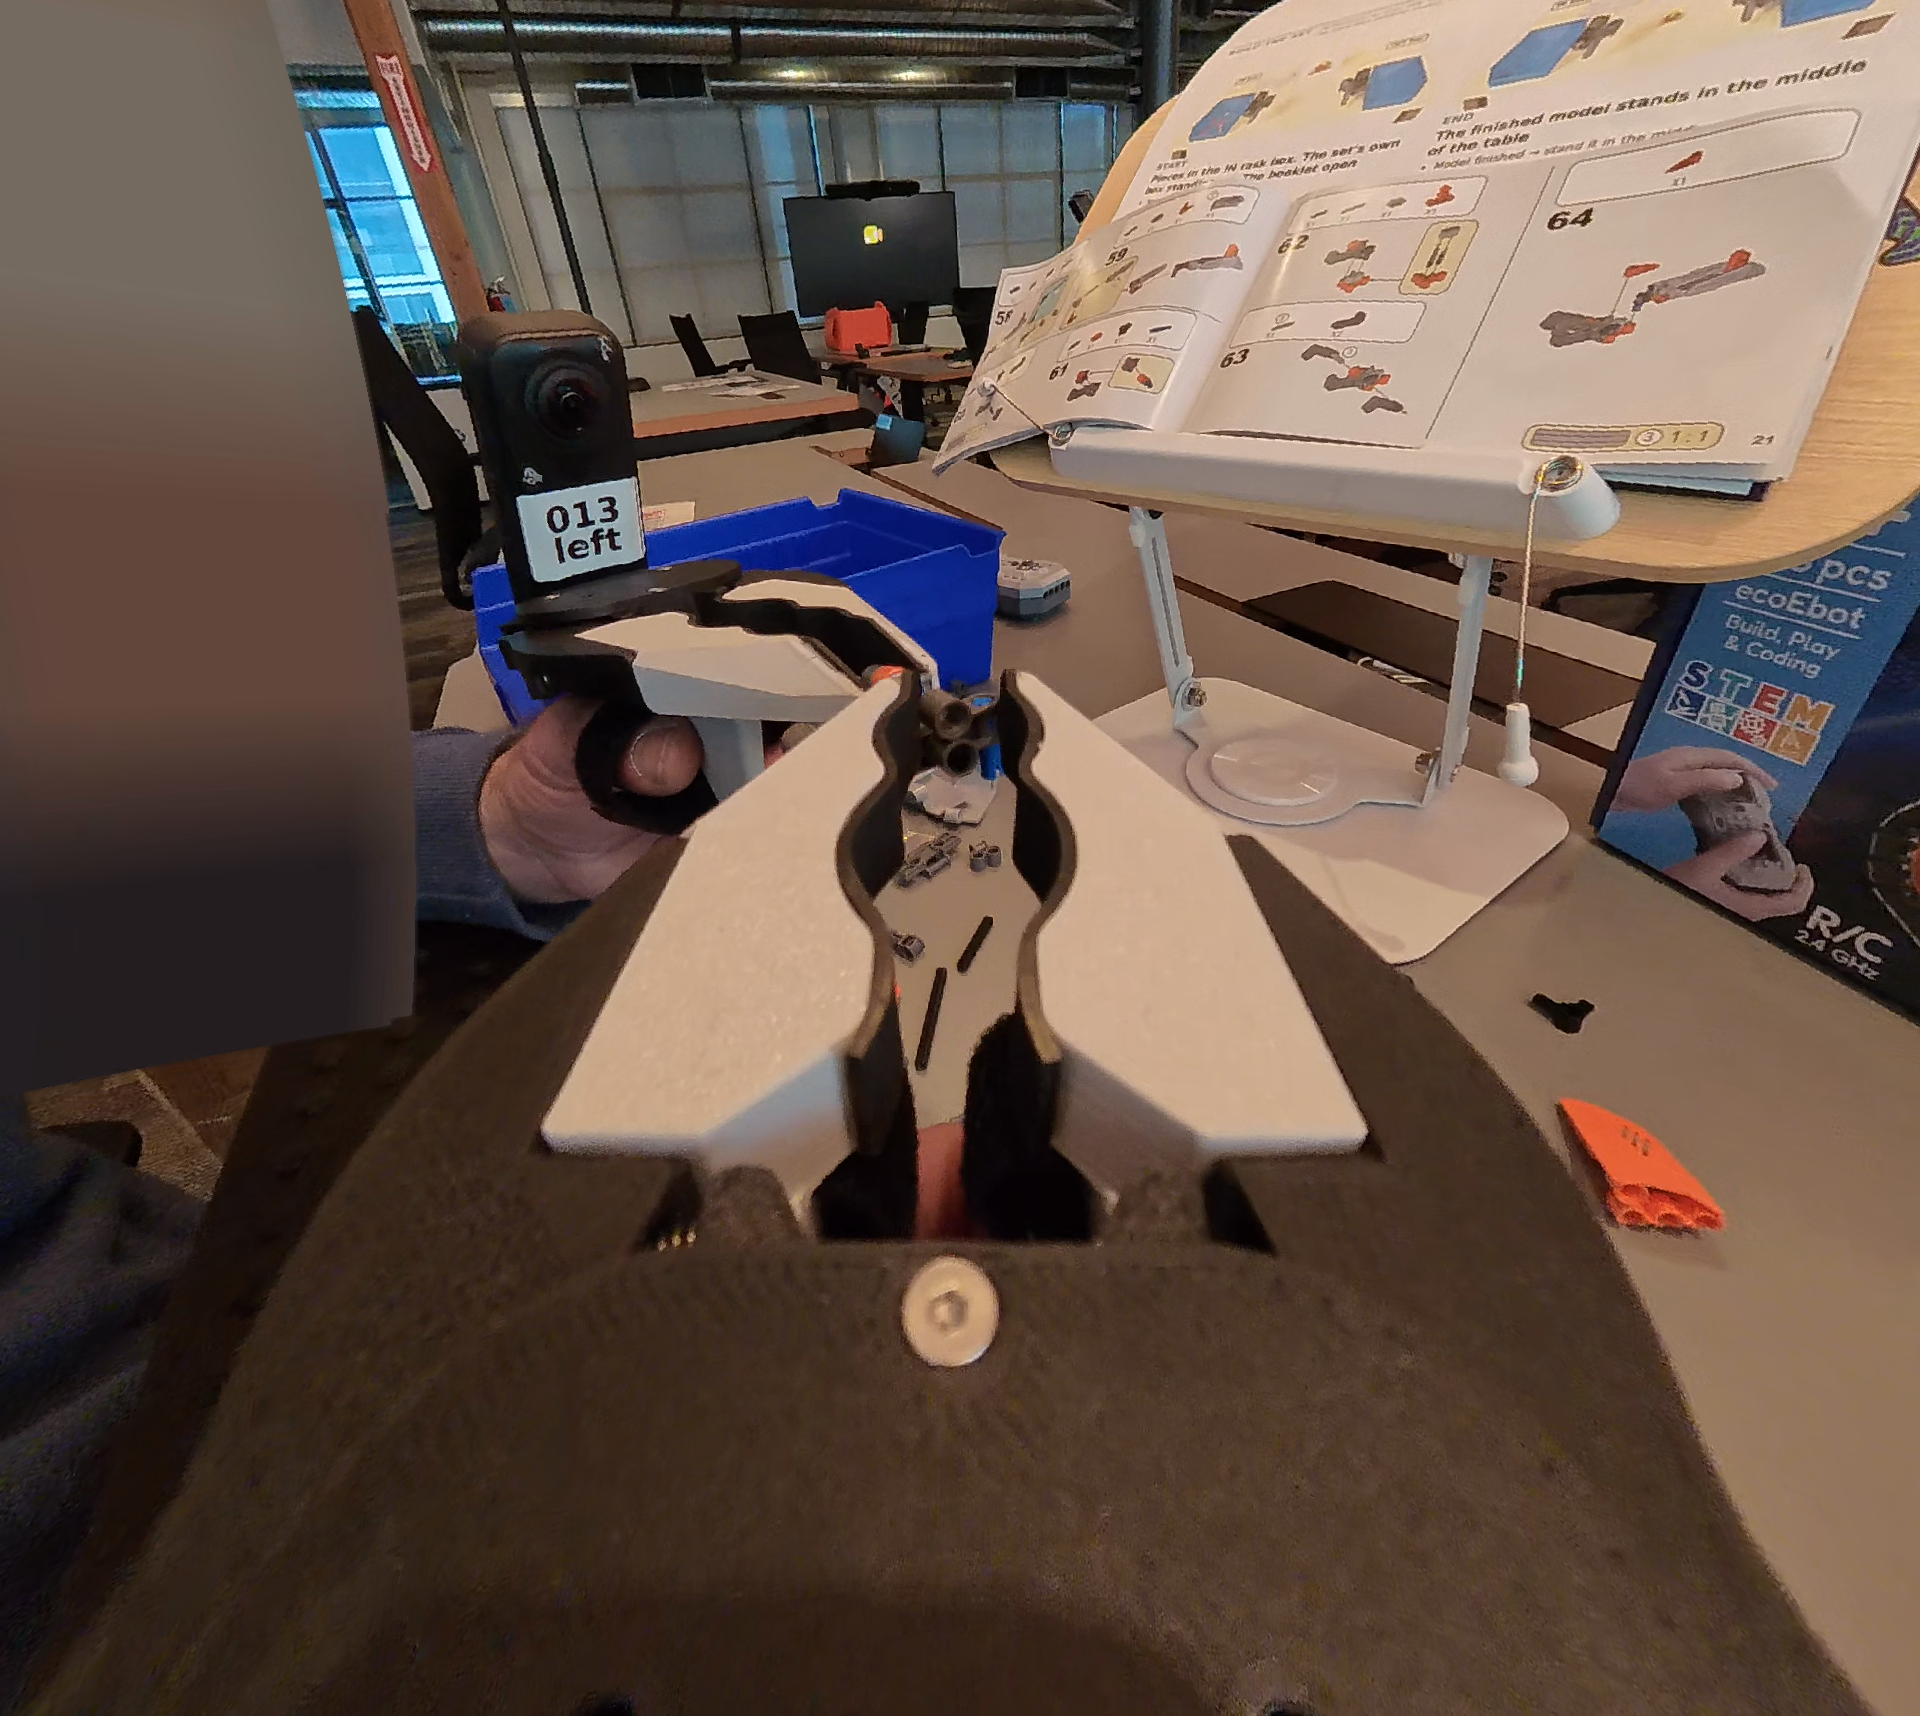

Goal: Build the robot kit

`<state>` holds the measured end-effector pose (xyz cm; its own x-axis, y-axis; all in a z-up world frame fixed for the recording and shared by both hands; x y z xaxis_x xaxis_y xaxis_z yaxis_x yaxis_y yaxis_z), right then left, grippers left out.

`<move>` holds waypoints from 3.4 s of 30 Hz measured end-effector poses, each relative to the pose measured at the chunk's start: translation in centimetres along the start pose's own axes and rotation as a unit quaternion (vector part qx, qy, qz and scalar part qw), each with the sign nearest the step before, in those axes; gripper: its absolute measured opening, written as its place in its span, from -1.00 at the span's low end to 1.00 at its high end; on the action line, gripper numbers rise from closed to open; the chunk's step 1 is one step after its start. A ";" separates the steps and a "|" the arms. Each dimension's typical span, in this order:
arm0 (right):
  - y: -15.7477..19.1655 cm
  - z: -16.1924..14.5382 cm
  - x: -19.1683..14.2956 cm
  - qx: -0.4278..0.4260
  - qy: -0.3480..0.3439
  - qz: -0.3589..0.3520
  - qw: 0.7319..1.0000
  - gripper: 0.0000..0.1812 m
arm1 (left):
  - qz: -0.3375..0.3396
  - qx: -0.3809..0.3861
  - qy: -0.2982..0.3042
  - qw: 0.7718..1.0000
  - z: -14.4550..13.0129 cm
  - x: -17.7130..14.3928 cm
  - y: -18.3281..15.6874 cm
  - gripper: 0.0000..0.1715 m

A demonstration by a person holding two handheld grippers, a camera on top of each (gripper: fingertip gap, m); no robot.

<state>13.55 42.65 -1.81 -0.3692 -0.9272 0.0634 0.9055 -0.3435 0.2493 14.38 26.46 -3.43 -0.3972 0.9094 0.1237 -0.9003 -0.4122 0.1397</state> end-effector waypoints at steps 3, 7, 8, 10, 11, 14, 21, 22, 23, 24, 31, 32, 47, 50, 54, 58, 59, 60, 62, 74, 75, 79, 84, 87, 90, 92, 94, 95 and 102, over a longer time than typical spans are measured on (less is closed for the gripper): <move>0.1 0.1 0.2 0.005 -0.008 -0.001 1.000 -0.86 | 0.004 -0.001 -0.005 1.000 0.2 -0.1 0.0 -0.86; 0.4 0.4 0.8 0.005 -0.019 -0.005 1.000 -0.86 | 0.015 -0.004 -0.018 1.000 0.5 -0.5 0.3 -0.86; 0.5 0.5 0.9 0.006 -0.023 -0.005 1.000 -0.86 | 0.017 -0.005 -0.023 1.000 0.7 -0.6 0.4 -0.86; 0.6 0.6 1.3 0.010 -0.030 -0.004 0.999 -0.86 | 0.022 -0.004 -0.030 0.999 0.9 -0.8 0.5 -0.86; 0.7 0.7 1.4 0.012 -0.034 -0.004 0.999 -0.86 | 0.026 -0.003 -0.034 0.999 1.0 -0.9 0.5 -0.86; 0.9 0.8 1.9 0.018 -0.044 -0.006 0.999 -0.86 | 0.036 0.002 -0.043 0.998 1.4 -1.2 0.7 -0.86; 1.2 0.7 2.7 0.038 -0.064 -0.005 0.997 -0.86 | 0.057 0.005 -0.060 0.997 1.9 -1.7 0.8 -0.86; 1.2 0.8 2.8 0.037 -0.066 -0.006 0.997 -0.87 | 0.059 0.004 -0.060 0.996 1.9 -1.8 0.9 -0.87; 1.3 0.8 2.8 0.039 -0.067 -0.006 0.997 -0.86 | 0.059 0.002 -0.061 0.996 1.9 -1.8 0.9 -0.86; 1.2 0.8 2.9 0.042 -0.067 -0.006 0.997 -0.86 | 0.060 0.001 -0.061 0.996 1.9 -1.8 1.0 -0.86; 1.3 0.7 3.2 0.051 -0.073 -0.005 0.996 -0.86 | 0.065 -0.003 -0.067 0.996 2.0 -2.0 1.1 -0.86; 1.3 0.7 3.2 0.053 -0.073 -0.006 0.996 -0.86 | 0.065 -0.004 -0.067 0.996 2.0 -2.0 1.1 -0.86; 0.9 0.5 3.4 0.082 -0.070 0.001 0.994 -0.86 | 0.065 -0.017 -0.067 0.995 1.8 -2.0 1.3 -0.86; 0.9 0.5 3.4 0.083 -0.070 0.002 0.994 -0.86 | 0.064 -0.019 -0.066 0.996 1.7 -2.0 1.4 -0.86; 0.7 0.4 3.4 0.082 -0.069 0.003 0.994 -0.86 | 0.063 -0.021 -0.064 0.996 1.7 -2.0 1.4 -0.86; 0.6 0.4 3.4 0.081 -0.067 0.003 0.994 -0.86 | 0.060 -0.024 -0.061 0.996 1.6 -2.0 1.5 -0.86; 0.6 0.4 3.4 0.084 -0.067 0.004 0.994 -0.86 | 0.060 -0.025 -0.061 0.996 1.6 -1.9 1.5 -0.86; 0.6 0.4 3.4 0.087 -0.067 0.005 0.994 -0.85 | 0.060 -0.027 -0.061 0.996 1.6 -1.9 1.5 -0.86; 0.5 0.3 3.4 0.090 -0.066 0.005 0.994 -0.85 | 0.060 -0.029 -0.060 0.996 1.5 -2.0 1.5 -0.86; 0.4 0.2 3.4 0.103 -0.076 0.004 0.992 -0.86 | 0.050 -0.050 -0.056 0.996 1.2 -1.7 1.6 -0.86; 0.4 0.2 3.4 0.101 -0.076 0.003 0.992 -0.86 | 0.050 -0.053 -0.058 0.996 1.2 -1.7 1.6 -0.86; 0.5 0.1 3.4 0.105 -0.084 0.001 0.991 -0.86 | 0.053 -0.054 -0.060 0.995 1.3 -1.7 1.5 -0.86; 0.5 0.2 3.4 0.127 -0.102 0.007 0.987 -0.86 | 0.056 -0.064 -0.069 0.994 1.4 -1.6 1.5 -0.86; 0.5 0.4 3.6 0.145 -0.127 0.007 0.981 -0.86 | 0.068 -0.076 -0.084 0.991 1.7 -1.5 1.6 -0.86; 0.7 0.7 3.9 0.161 -0.151 0.010 0.975 -0.86 | 0.080 -0.089 -0.105 0.987 2.2 -1.4 1.6 -0.86; 0.7 0.9 4.0 0.170 -0.164 0.015 0.971 -0.86 | 0.079 -0.101 -0.116 0.985 2.3 -1.3 1.6 -0.86; 0.7 1.0 4.0 0.166 -0.166 0.009 0.972 -0.86 | 0.076 -0.105 -0.112 0.985 2.1 -1.1 1.6 -0.86; 0.6 0.9 3.9 0.165 -0.164 0.008 0.972 -0.86 | 0.074 -0.107 -0.112 0.985 2.0 -1.1 1.7 -0.86; 0.6 1.0 3.7 0.164 -0.165 0.015 0.972 -0.87 | 0.064 -0.102 -0.110 0.987 2.2 -1.1 1.5 -0.86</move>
<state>12.50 39.14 -0.42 -0.4394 -0.8189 0.3691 0.8218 -0.2005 0.5334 13.85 24.70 -1.18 -0.4814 0.8077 0.3403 -0.8716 -0.4821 -0.0888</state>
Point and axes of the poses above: each gripper's, where its closed fingertips meet, x out along the fingers, z out of its top, y = z × x across the jaws, the point moved 8 cm from there along -x, back along the fingers, and after that the axes turned 10 degrees about x, right-handed, at the moved point
